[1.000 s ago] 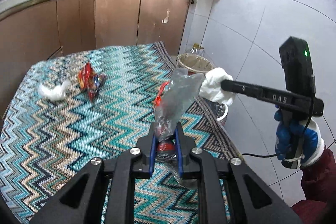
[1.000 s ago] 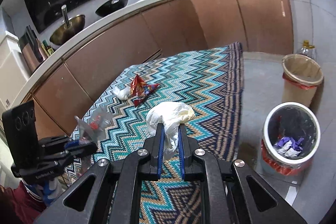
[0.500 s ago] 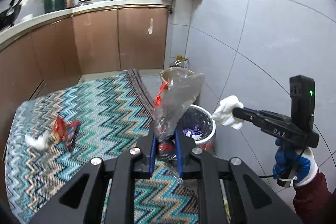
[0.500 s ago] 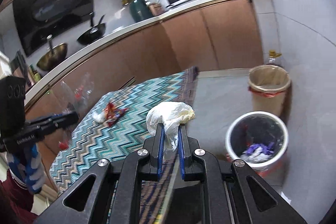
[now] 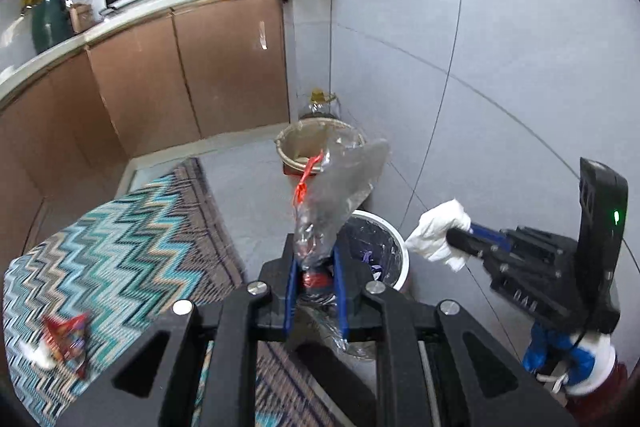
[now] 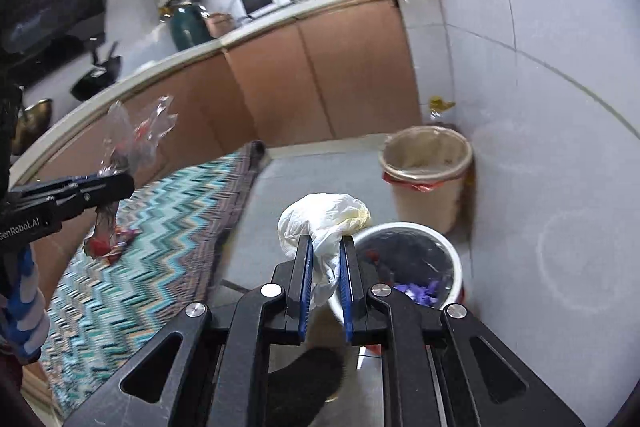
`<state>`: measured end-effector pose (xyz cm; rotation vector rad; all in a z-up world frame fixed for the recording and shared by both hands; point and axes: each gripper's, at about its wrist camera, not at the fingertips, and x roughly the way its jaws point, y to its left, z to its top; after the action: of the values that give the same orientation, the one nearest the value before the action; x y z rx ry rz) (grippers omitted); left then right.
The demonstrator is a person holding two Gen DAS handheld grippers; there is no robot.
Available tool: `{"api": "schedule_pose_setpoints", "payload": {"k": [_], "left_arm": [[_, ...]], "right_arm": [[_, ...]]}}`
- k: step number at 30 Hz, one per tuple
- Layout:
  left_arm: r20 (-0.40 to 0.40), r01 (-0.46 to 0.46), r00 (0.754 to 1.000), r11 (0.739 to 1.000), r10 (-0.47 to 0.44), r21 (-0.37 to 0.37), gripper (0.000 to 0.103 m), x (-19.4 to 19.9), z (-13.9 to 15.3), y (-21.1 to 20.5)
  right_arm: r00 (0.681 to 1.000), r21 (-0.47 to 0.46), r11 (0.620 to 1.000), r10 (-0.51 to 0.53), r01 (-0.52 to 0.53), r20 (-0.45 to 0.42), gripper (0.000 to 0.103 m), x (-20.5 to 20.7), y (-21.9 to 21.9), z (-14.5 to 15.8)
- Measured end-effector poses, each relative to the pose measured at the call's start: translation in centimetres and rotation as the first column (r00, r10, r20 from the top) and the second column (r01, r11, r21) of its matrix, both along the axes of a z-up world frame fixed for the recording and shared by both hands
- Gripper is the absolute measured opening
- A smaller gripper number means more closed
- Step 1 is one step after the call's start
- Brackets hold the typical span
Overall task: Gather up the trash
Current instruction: 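Carry the clear bottle and white tissue over the white-rimmed trash bin, then open both tools to drop the bottle and tissue into the bin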
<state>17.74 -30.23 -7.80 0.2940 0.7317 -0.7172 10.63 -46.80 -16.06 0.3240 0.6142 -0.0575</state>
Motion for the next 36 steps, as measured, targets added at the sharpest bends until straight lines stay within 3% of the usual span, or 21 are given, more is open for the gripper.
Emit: {"api": "schedule_pose_setpoints", "payload": {"k": [8,16,21,25,28,29,36], "left_arm": [[-0.090,0.023,0.996,0.999,-0.019,0.038,0.015,5.9,-4.6,-7.3],[-0.224,0.006,0.975,0.999,0.006,0.050,0.016,10.2,-9.4,-10.3],[-0.280,-0.013,0.960,0.999,0.023,0.037,0.017,11.8,-11.3,-10.6],[-0.281,-0.015,0.959,1.000,0.020,0.020,0.022,11.9,-11.1,-9.8],[-0.271,-0.016,0.963,1.000,0.016,0.002,0.042,11.9,-10.3,-9.4],[-0.261,-0.021,0.965,1.000,0.018,-0.009,0.044,11.7,-9.8,-9.2],[-0.200,-0.012,0.980,0.999,0.004,-0.040,0.044,9.6,-6.9,-7.7]], "right_arm": [[0.995,-0.008,0.999,-0.044,0.044,-0.089,0.014,5.3,-3.1,-4.0],[0.983,-0.009,0.997,-0.075,0.075,-0.169,0.019,10.4,-5.2,-7.7],[0.974,-0.029,0.996,-0.084,0.079,-0.208,0.033,12.3,-5.5,-9.4],[0.975,-0.031,0.996,-0.092,0.087,-0.202,0.035,12.3,-5.2,-9.4],[0.976,-0.036,0.995,-0.100,0.095,-0.191,0.040,12.0,-5.1,-9.0],[0.977,-0.037,0.995,-0.102,0.097,-0.188,0.042,11.7,-5.0,-8.8],[0.982,-0.064,0.992,-0.115,0.106,-0.151,0.046,9.8,-4.0,-6.3]]}}
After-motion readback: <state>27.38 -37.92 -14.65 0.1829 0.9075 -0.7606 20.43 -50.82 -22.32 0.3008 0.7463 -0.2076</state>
